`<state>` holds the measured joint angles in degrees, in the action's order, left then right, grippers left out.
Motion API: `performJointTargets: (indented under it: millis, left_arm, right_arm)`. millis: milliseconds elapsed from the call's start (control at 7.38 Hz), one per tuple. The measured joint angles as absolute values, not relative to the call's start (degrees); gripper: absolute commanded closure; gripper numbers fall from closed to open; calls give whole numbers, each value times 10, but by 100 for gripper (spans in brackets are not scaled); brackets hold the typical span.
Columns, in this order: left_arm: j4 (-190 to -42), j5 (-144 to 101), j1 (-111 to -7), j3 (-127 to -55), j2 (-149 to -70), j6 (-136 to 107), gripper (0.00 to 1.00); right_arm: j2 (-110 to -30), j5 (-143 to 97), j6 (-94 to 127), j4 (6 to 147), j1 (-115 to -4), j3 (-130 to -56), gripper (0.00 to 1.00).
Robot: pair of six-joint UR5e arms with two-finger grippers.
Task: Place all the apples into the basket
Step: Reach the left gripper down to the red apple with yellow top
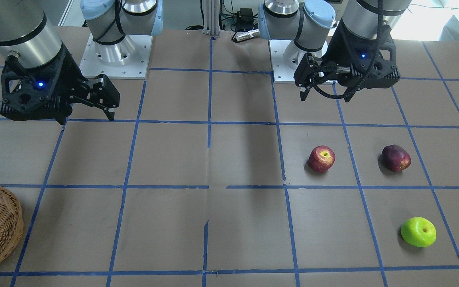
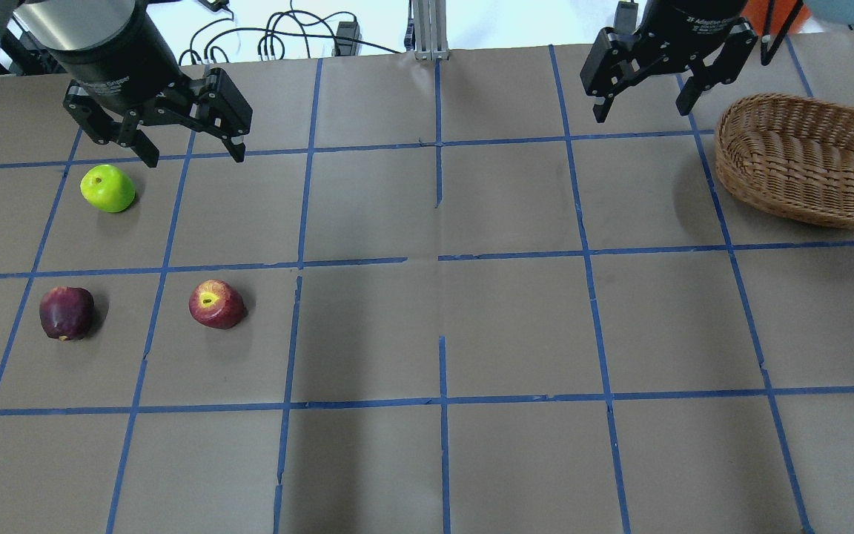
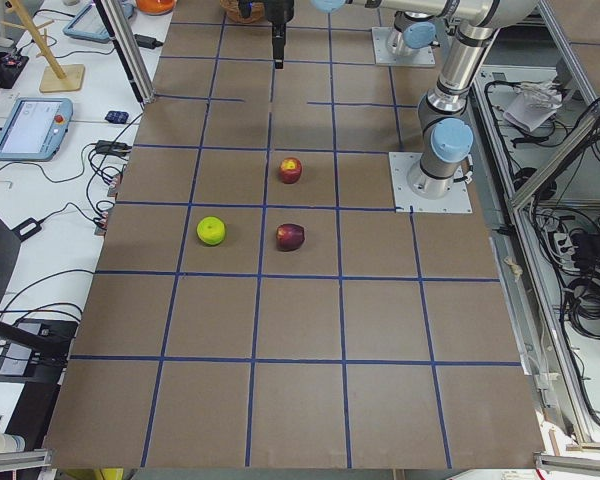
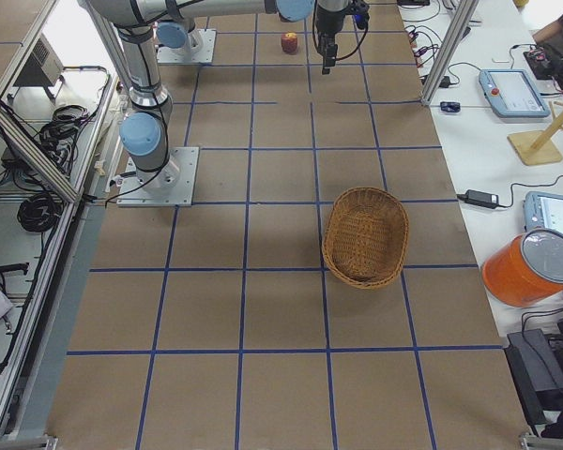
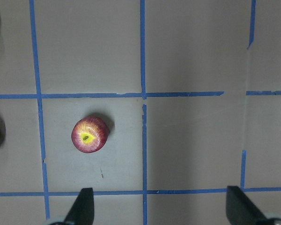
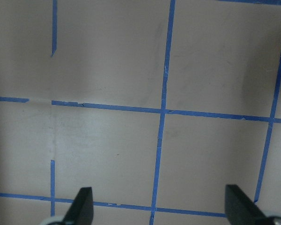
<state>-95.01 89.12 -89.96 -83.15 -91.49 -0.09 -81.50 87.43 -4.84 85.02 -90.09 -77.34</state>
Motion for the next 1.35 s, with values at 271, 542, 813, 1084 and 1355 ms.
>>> performJointTargets:
  millis: [271, 542, 813, 1084, 1355]
  left_arm:
    - [-950, 891, -899, -831, -915, -1, 0]
    - [-950, 891, -899, -831, -915, 0, 0]
    - [-950, 891, -898, -831, -913, 2, 0]
    - [-950, 891, -896, -832, -911, 5, 0]
    - [-951, 891, -889, -834, -907, 16, 0]
  right_arm:
    - [-815, 875, -48, 850, -901, -773, 0]
    - [-814, 875, -48, 850, -901, -773, 0]
    - [-814, 875, -48, 851, -901, -773, 0]
    - [-814, 875, -48, 851, -901, -773, 0]
    - [-814, 874, -48, 851, -901, -773, 0]
